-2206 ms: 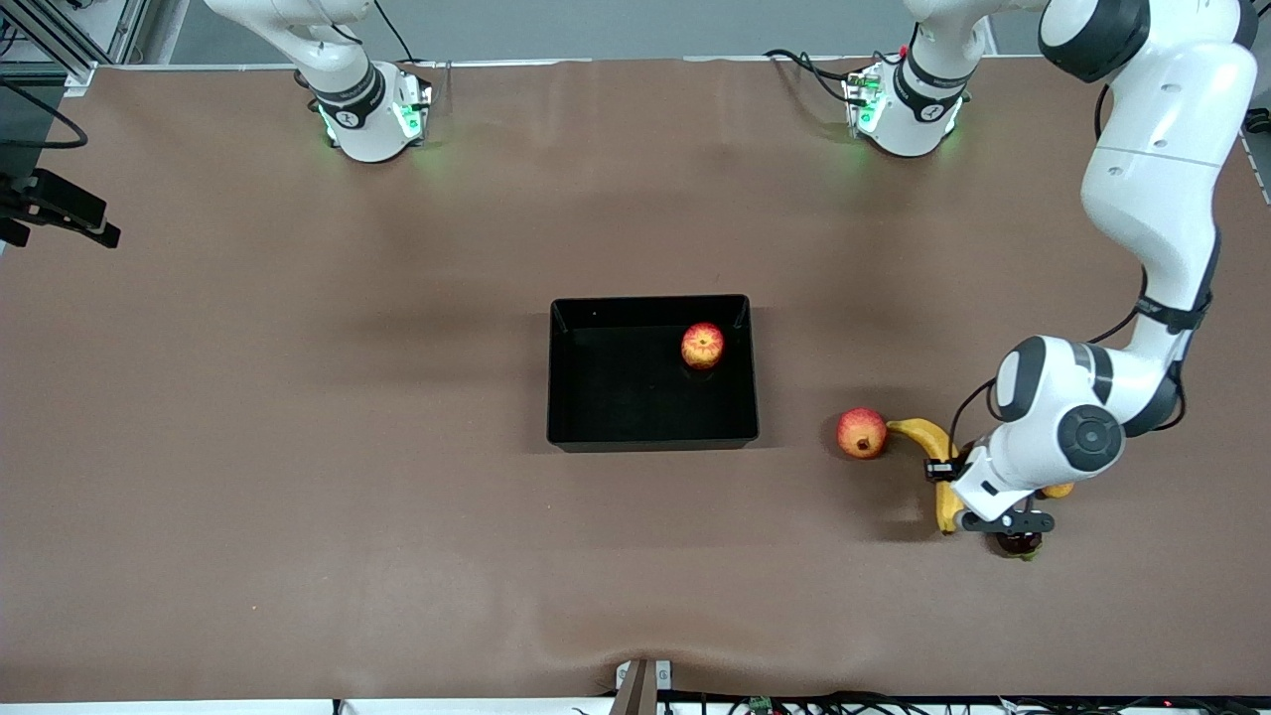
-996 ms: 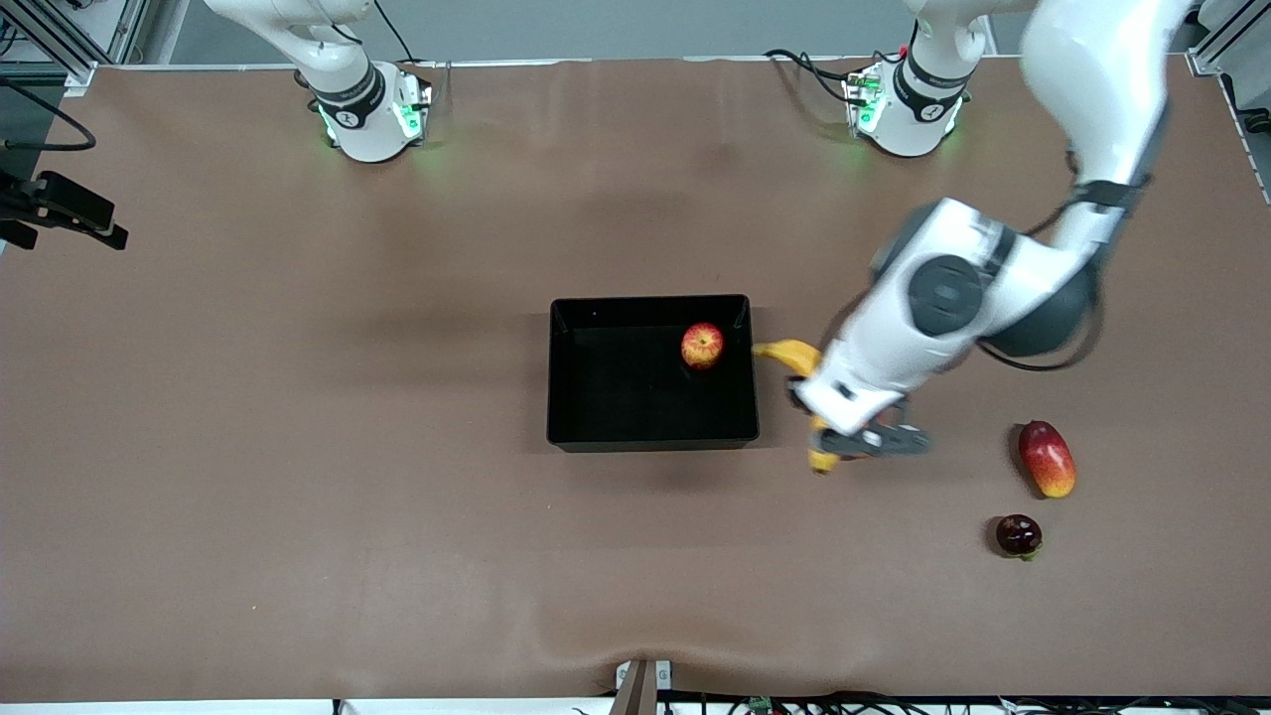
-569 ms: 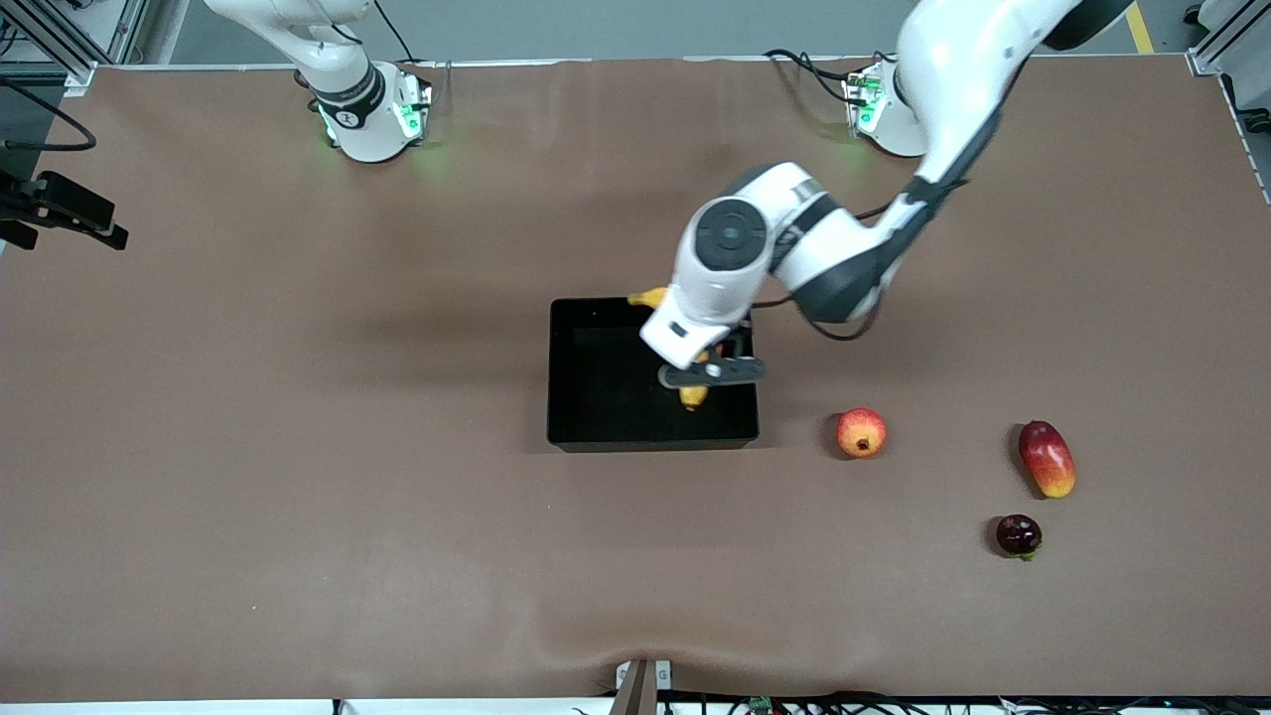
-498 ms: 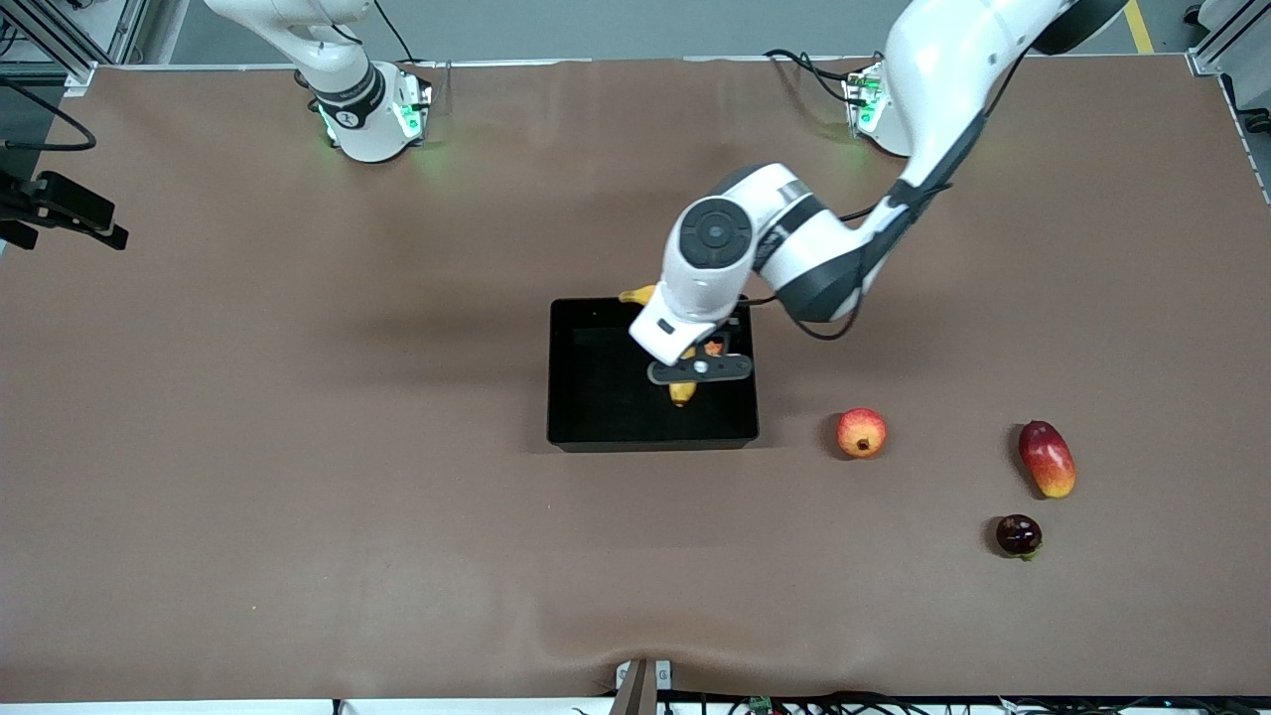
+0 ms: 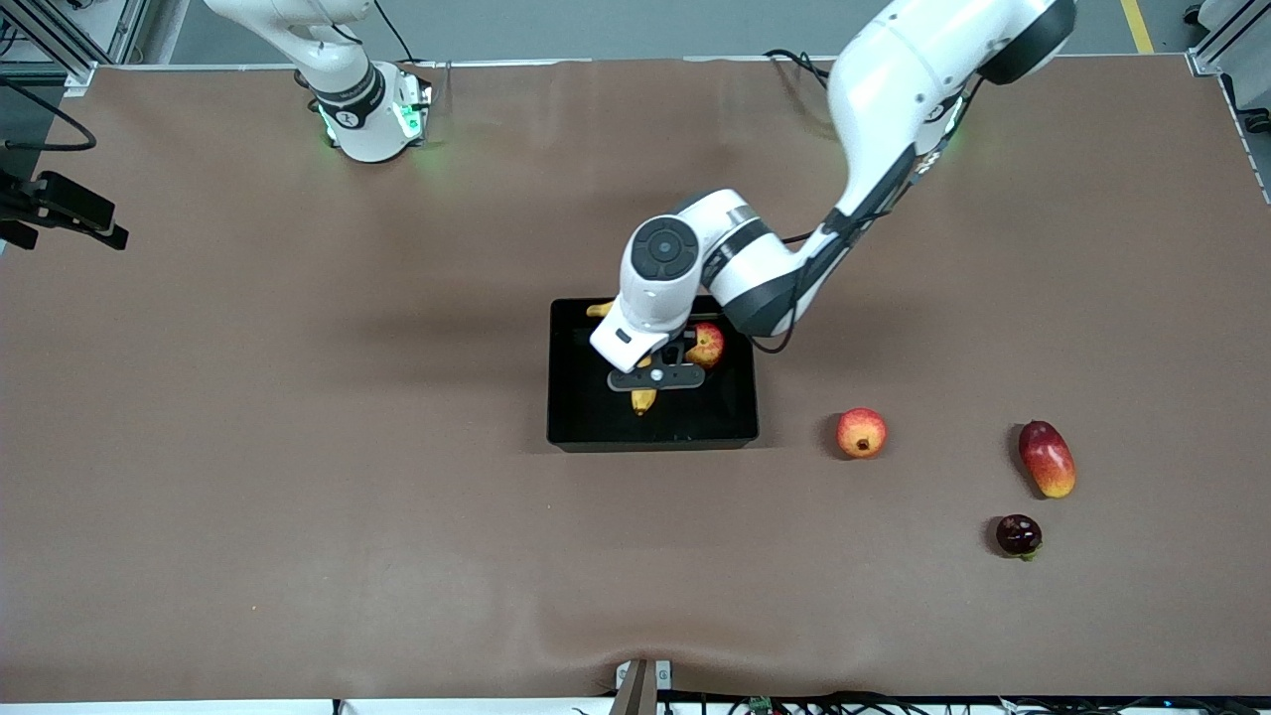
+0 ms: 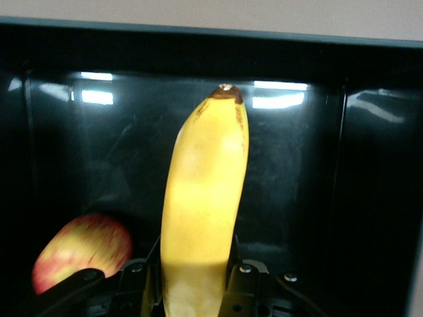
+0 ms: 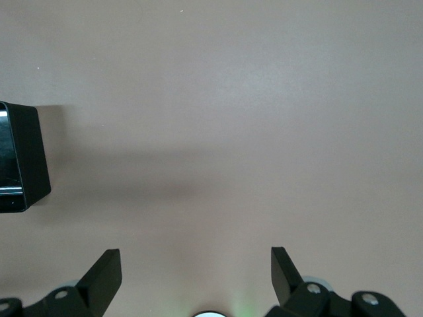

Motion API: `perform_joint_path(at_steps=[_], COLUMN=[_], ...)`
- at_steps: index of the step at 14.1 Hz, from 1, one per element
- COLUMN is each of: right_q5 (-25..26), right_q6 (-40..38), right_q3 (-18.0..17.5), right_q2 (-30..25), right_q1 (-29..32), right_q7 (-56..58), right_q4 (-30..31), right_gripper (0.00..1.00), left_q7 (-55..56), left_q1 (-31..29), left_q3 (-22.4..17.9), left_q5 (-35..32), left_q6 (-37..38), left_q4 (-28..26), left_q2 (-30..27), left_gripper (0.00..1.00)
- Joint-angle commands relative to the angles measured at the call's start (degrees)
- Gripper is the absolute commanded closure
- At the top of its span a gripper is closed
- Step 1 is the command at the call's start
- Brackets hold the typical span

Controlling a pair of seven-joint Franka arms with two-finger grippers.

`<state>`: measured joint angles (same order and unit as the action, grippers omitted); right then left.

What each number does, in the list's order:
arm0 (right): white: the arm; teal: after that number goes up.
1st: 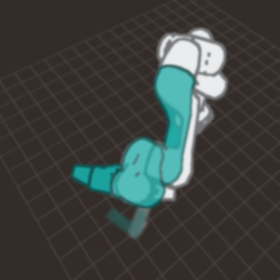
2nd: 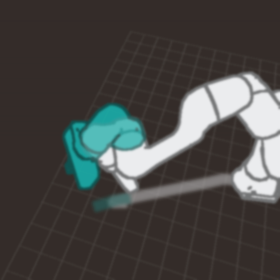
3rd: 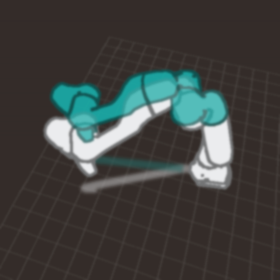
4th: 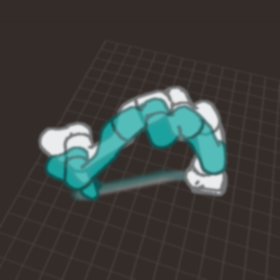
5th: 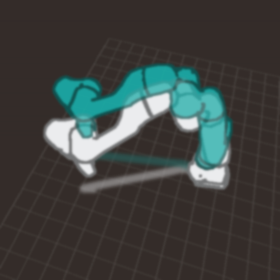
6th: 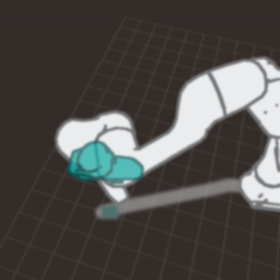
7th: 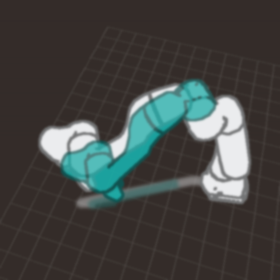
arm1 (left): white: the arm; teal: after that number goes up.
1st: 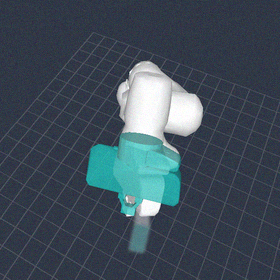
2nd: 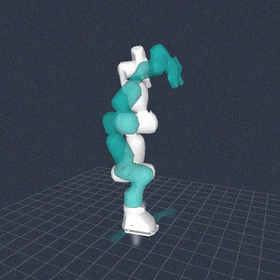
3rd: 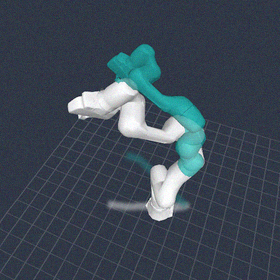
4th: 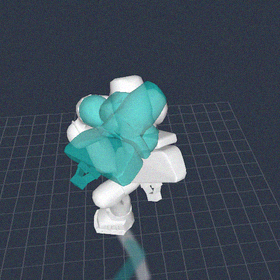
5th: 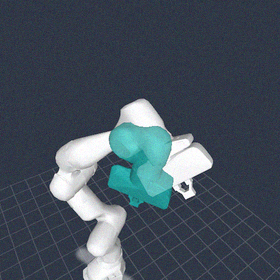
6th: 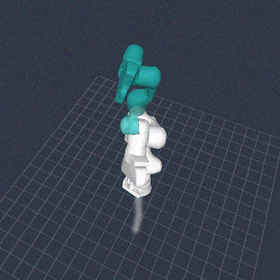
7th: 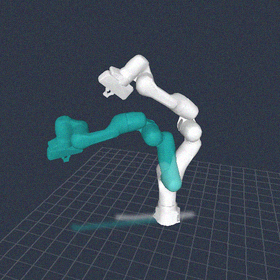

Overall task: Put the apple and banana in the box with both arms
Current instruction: 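Lower the banana into the tray and open the left gripper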

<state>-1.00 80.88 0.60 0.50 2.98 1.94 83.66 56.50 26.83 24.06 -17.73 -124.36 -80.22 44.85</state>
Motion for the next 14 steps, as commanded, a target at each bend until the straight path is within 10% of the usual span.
perform_joint_path(at_steps=[1,12,14], right_q5=[-0.5,-0.5,-0.5], right_q6=[-0.6,-0.6,-0.7], right_q3=[0.2,0.2,0.2], right_q2=[0.3,0.3,0.3], right_q1=[-0.3,-0.3,-0.3], right_q7=[0.4,0.4,0.4], right_q4=[-0.8,-0.8,-0.8], right_gripper=[0.00,0.00,0.00], left_q7=[1.2,1.9,1.9], left_q1=[4.5,6.8,6.5], left_q3=[-5.0,-5.1,-5.2], left_q5=[0.0,-0.2,-0.4], left_q6=[-2.8,-11.6,-11.6], left_q4=[2.3,2.6,2.4], left_q2=[2.2,9.2,9.1], left_gripper=[1.00,1.00,0.74])
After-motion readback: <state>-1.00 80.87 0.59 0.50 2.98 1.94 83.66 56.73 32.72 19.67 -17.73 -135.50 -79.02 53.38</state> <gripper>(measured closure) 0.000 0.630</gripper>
